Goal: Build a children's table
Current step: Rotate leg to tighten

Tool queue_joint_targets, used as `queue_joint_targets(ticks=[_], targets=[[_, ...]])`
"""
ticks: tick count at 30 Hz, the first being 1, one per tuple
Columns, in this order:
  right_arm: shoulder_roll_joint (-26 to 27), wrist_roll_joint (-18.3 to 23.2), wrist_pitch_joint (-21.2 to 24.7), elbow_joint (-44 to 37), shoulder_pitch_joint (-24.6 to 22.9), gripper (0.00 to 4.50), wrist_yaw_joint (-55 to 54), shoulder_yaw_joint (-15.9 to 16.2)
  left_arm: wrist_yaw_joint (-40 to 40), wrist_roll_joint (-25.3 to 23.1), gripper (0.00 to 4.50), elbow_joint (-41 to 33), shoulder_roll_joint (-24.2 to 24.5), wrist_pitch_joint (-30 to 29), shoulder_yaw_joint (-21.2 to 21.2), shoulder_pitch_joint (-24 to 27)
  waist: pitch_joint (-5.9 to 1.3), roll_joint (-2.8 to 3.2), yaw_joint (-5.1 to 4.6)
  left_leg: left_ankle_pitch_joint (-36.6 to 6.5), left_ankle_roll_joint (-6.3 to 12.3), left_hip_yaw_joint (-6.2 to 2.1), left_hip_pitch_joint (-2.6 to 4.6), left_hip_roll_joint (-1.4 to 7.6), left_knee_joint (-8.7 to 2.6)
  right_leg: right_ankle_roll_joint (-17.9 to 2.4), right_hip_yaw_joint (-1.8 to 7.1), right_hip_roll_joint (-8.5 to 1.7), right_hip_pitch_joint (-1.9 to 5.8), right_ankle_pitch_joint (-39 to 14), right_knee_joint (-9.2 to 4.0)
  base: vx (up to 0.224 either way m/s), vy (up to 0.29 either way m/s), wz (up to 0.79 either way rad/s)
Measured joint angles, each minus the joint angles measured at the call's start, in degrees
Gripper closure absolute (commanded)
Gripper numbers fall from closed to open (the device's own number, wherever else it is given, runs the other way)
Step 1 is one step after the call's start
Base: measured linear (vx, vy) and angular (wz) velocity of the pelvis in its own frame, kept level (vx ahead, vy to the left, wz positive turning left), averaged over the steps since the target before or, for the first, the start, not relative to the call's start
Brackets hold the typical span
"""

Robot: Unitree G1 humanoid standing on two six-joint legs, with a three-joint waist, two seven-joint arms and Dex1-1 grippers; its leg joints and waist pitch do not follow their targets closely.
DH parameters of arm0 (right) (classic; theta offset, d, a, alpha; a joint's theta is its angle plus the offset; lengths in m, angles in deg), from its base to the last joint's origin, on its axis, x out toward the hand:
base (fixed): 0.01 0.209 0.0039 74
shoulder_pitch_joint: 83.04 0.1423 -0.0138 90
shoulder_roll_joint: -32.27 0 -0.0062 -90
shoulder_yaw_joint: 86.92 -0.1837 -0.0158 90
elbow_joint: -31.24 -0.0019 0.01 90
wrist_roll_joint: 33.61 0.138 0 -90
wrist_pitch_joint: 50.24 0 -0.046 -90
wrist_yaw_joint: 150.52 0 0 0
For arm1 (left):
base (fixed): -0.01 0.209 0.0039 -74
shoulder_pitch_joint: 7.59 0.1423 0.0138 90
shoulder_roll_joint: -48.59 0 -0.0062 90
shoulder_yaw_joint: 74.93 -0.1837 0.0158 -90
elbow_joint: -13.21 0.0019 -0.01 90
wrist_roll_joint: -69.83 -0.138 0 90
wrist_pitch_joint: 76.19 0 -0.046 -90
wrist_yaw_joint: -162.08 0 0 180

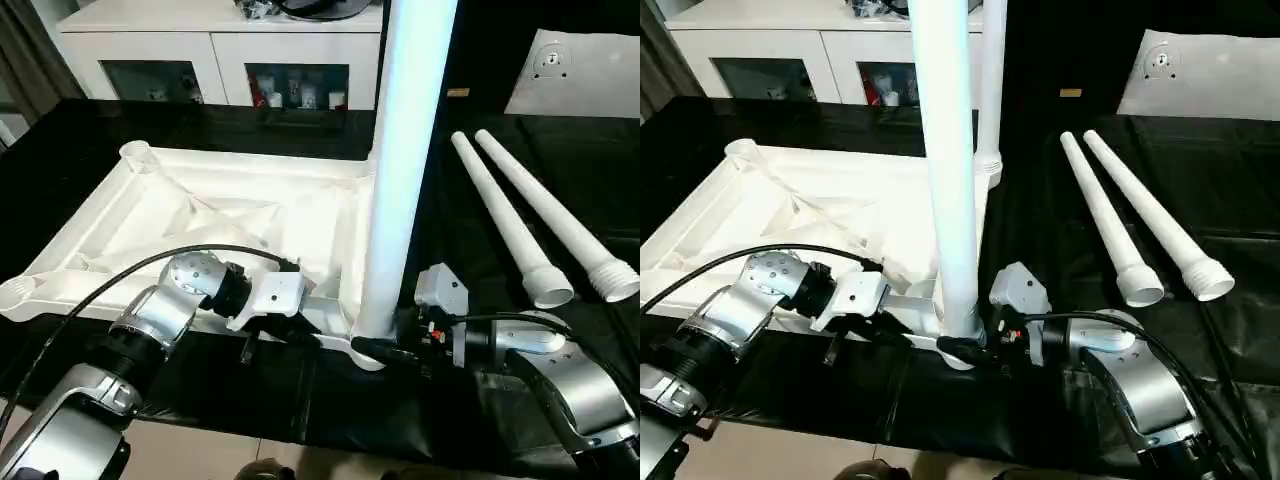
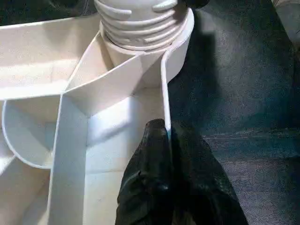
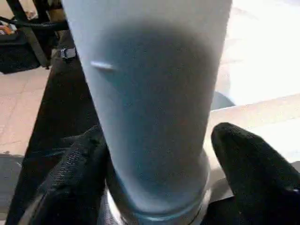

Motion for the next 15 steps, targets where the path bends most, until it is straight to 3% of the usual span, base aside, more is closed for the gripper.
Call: queue_joint_targets(ticks=[9,15], targets=[[0.00,1.04,1.24,-0.10,-0.15,1.79,1.23,0.33,0.63,0.02,4.50,0.27,0.01,0.09,0.01,0.01,0.00,-0.01,-0.01,0.00,-0.02,0.00,0.03,0.03,0.21,0.01,0.03,0.00,0.01,0.00,0.20,0.000,0.000,0.00],[1.53,1.26,3.19,-2.24,-2.06,1.85,-1.43,-0.42,0.18,0.99,4.50,0.04,-0.46,-2.97,0.62,0.32,-0.01,0.01,-0.03,0.00,-0.03,0.00,0.05,0.03,0.21,0.01,0.04,-0.01,0.04,-0.01,0.21,0.000,0.000,0.00]])
